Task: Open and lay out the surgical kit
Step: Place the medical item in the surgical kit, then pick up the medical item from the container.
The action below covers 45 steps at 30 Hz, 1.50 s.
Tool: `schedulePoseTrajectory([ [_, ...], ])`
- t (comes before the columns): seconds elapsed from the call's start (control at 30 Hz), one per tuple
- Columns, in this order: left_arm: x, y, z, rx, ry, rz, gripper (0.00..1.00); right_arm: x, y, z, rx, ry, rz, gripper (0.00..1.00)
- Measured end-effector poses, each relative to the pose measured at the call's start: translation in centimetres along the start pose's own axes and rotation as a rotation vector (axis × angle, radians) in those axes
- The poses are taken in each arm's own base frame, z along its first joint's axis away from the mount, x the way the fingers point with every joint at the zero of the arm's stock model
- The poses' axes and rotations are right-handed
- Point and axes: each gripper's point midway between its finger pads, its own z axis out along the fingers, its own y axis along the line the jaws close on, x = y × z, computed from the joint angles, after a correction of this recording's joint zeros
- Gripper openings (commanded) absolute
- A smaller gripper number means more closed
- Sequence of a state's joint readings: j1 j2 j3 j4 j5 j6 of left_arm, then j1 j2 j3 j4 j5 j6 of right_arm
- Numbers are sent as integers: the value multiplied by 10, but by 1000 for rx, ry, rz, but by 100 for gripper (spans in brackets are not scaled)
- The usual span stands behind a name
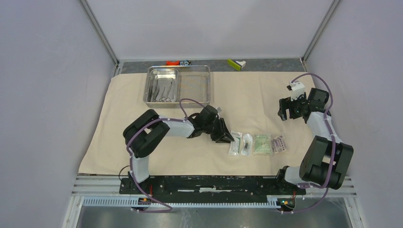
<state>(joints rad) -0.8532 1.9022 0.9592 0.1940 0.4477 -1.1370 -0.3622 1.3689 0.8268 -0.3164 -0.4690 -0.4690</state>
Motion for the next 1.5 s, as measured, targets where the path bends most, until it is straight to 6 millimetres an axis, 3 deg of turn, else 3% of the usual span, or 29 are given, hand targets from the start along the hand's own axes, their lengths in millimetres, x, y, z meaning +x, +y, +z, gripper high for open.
schedulePoseTrajectory([
  [0.43,9,-1,2,-3,18,3,38,0,0,0,0,0,0,85],
  [0.63,9,0,2,-11,20,-1,48,0,0,0,0,0,0,84],
  [0.87,9,0,-4,-32,21,-7,67,-2,2,-1,-7,-9,-2,84],
  [1.07,-1,-11,-18,-30,-19,39,73,-24,9,-14,-6,-86,-38,86],
  [1.27,-29,-38,-40,-29,-107,215,75,-58,33,-23,-39,-176,-126,90],
  [1.37,-53,-50,-59,-36,-188,313,76,-77,42,-25,-58,-209,-162,91],
  [1.5,-100,-53,-99,-81,-337,411,77,-109,51,-29,-66,-281,-207,93],
])
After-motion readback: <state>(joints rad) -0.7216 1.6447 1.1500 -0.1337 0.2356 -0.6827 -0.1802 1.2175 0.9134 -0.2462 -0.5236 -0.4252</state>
